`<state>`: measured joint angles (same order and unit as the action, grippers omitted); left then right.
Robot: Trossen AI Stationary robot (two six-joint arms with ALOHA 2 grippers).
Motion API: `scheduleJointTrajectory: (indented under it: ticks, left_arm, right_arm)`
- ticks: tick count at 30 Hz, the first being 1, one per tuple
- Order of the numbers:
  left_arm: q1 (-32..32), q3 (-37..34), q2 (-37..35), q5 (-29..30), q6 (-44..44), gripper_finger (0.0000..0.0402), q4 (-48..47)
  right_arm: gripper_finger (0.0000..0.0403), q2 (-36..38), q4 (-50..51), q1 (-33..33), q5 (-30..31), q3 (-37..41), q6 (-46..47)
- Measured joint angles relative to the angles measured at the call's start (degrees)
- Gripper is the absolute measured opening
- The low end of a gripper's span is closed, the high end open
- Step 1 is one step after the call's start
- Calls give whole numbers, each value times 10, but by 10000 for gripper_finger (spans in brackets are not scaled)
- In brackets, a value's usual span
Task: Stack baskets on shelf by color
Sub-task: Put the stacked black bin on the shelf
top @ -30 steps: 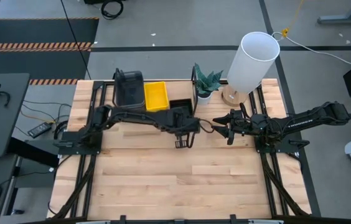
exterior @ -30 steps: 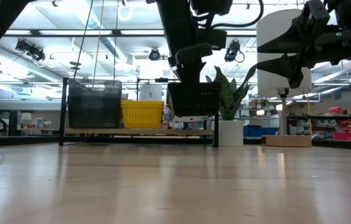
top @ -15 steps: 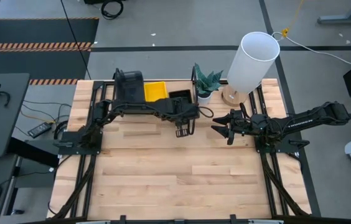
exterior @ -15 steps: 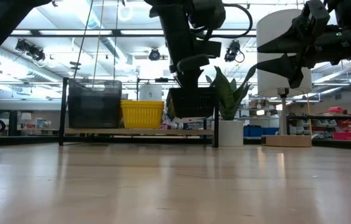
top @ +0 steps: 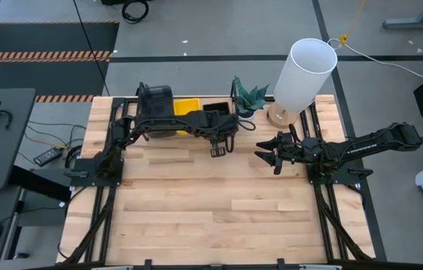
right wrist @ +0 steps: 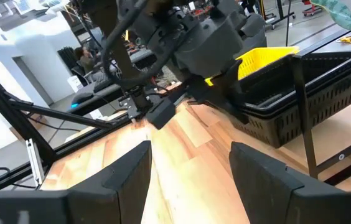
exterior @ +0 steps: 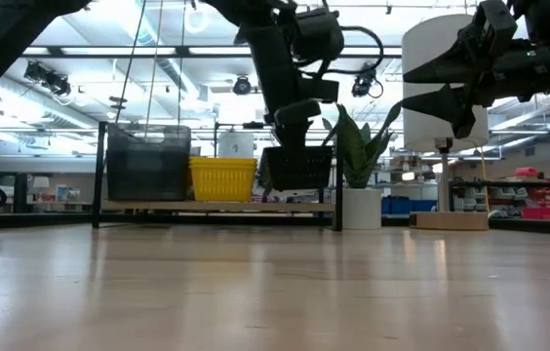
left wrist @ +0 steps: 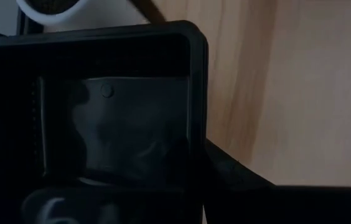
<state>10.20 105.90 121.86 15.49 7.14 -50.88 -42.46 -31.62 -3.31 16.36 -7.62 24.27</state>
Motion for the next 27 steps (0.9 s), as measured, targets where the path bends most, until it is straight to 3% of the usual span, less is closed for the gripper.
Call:
scheduleJointTrajectory:
  ticks: [15, 27]
  left_arm:
    - [20, -33, 0, -3, 45, 25, 21]
    - [20, -33, 0, 26, 62, 67, 23]
  right_arm:
    - [221, 0, 0, 0, 0, 0, 0]
    - [221, 0, 0, 0, 0, 0, 0]
